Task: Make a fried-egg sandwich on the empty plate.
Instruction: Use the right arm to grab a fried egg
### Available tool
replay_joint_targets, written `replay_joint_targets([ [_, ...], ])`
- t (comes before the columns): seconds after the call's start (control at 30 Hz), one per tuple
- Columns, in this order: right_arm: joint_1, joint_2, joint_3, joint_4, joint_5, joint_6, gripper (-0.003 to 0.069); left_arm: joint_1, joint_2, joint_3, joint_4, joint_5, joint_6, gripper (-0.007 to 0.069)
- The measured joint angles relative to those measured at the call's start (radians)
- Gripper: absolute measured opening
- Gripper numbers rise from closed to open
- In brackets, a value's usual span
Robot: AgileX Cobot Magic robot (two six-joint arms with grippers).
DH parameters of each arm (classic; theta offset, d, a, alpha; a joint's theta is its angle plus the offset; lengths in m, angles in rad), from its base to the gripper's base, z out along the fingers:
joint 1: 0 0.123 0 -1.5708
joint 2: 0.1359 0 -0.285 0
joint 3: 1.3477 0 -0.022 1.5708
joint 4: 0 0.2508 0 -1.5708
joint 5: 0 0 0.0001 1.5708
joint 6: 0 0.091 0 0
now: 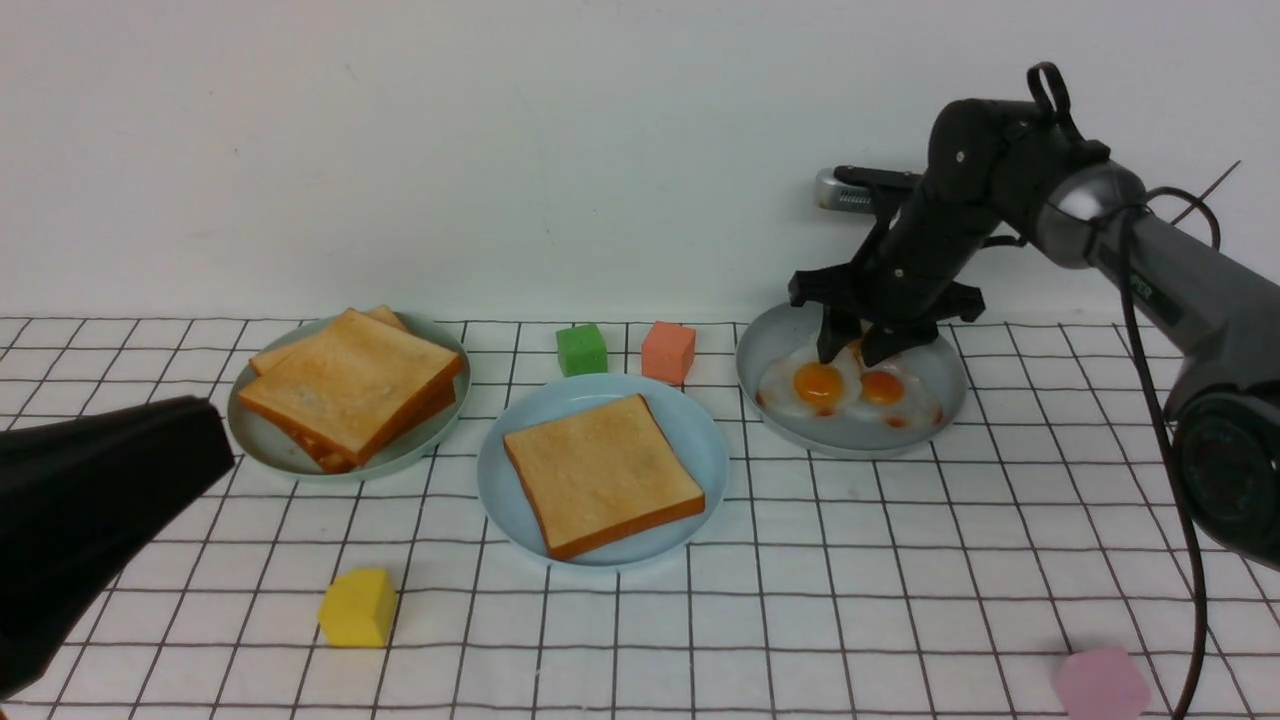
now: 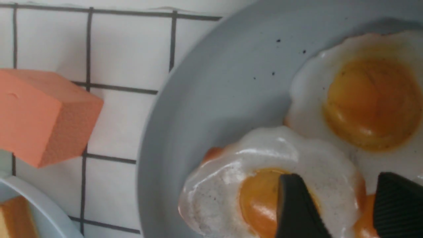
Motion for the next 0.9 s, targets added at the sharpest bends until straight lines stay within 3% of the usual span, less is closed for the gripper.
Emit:
replay_joint_targets([
  [0.5,0.000,0.018,-0.002,-0.002,-0.014,0.032,0.0346,0.000,0.000,0.000,0.000,0.007,0.000,-0.0003],
  [0.9,0.000,0.031,-0.010,-0.001,-0.026,0.032,0.0273,0.000,0.000,0.000,-0.006,0.013,0.000,-0.0001],
])
